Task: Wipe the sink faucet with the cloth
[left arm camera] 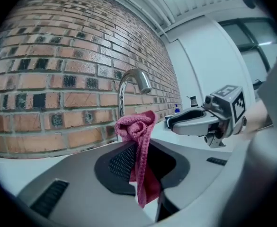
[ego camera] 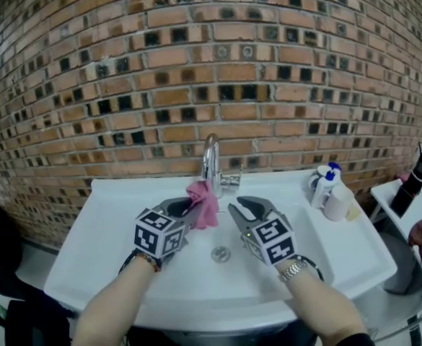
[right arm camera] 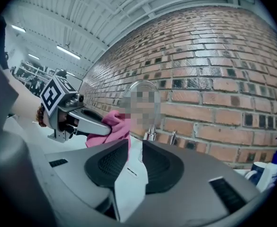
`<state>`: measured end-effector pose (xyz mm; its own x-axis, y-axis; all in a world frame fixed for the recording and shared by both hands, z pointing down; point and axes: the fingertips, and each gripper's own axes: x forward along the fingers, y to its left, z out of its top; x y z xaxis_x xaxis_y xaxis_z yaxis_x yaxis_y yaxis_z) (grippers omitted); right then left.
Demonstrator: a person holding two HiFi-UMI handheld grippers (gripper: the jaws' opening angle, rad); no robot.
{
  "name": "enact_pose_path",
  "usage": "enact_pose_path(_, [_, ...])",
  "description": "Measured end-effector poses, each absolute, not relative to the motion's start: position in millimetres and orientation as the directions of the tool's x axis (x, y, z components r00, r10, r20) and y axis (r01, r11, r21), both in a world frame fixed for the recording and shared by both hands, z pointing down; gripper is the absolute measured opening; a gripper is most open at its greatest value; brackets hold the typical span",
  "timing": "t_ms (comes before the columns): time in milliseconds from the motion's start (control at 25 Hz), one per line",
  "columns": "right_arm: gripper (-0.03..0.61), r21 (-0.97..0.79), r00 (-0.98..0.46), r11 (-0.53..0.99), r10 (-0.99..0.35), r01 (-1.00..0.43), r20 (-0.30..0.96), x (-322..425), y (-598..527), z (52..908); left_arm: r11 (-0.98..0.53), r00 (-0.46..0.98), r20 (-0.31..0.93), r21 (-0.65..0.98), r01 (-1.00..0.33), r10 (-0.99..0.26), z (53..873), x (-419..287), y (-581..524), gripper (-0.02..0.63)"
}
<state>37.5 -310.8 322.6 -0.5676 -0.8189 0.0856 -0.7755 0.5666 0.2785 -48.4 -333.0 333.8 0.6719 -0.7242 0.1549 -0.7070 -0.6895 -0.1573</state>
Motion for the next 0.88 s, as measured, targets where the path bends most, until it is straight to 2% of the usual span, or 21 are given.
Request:
enact_pose_path(440, [0.048, 0.178, -0.569, 0.57, -0.82, -0.802, 0.063, 17, -272, 303, -0.67, 0.667, 0.071, -0.124, -0.732, -0.742, 321, -54, -291, 0.072])
enact_pose_path(880, [0.015, 0.211, -0.533, 0.523, -0.846, -0.826, 0.01, 17, -253, 322, -0.674, 0.676, 0.054, -0.163, -0.72, -0.735, 335, -54, -266, 0.072])
